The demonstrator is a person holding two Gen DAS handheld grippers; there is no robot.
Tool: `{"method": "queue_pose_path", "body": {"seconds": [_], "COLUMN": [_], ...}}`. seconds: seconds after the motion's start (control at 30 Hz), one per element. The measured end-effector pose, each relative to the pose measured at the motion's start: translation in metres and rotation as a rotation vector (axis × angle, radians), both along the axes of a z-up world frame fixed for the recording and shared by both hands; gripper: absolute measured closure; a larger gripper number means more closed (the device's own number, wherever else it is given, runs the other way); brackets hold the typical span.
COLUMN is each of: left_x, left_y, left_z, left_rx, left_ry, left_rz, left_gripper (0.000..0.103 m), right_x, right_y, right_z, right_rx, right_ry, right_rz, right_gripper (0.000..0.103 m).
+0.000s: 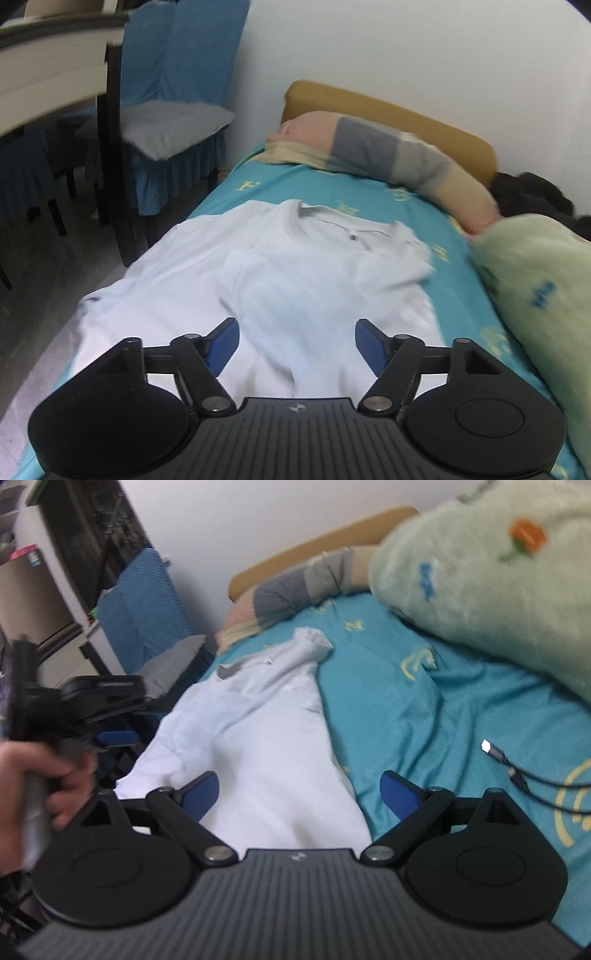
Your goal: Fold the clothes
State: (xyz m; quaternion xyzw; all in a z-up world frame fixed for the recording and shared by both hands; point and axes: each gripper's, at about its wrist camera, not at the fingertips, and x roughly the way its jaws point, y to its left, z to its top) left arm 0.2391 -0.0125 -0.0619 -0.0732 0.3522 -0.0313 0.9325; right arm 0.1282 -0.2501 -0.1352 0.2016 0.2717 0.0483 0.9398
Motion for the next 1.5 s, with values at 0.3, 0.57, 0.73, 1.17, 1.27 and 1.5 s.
{"method": "queue_pose_path", "body": {"seconds": [0.3,0.57,0.73,1.17,1.27,1.5], "left_x": [-0.118,-0.169,-0.169,-0.152,-0.137,-0.104], "left_y": [-0.006,0.023,0.047,0.131,0.152,0.188], "left_z": [0.041,0.048,0.054,0.049,0.036,-0.005], "left_rx": [-0.024,-0.029,-0.006,-0.106,-0.138,-0.203], "left_ry": [-0.04,-0.047,-0.069,-0.073,-0.029,0.114], "left_rz": [-0.079,-0.138,-0.124,0.049,0.132,0.296], "left_gripper": [0.013,0.007,0.006,0.006,0.006,0.007], "right_x": [-0.034,-0.062,-0.031,0.191,0.223,0.248], "right_y": [0.012,0.021,0.048,0.268,0.335,0.456], "right_z": [0.027,0.039,0.057,0.073,0.041,-0.048], "right_rx": [-0.141,-0.163,-0.289,-0.707,-0.748,-0.872], "right_ry": [-0.085,-0.001,0.053,0.134,0.124,0.118], "right_rz": [0.053,0.168,0.256,0.742,0.859,1.094], "right_gripper": [0.008,0.008,0.008,0.008,0.008,0.014]}}
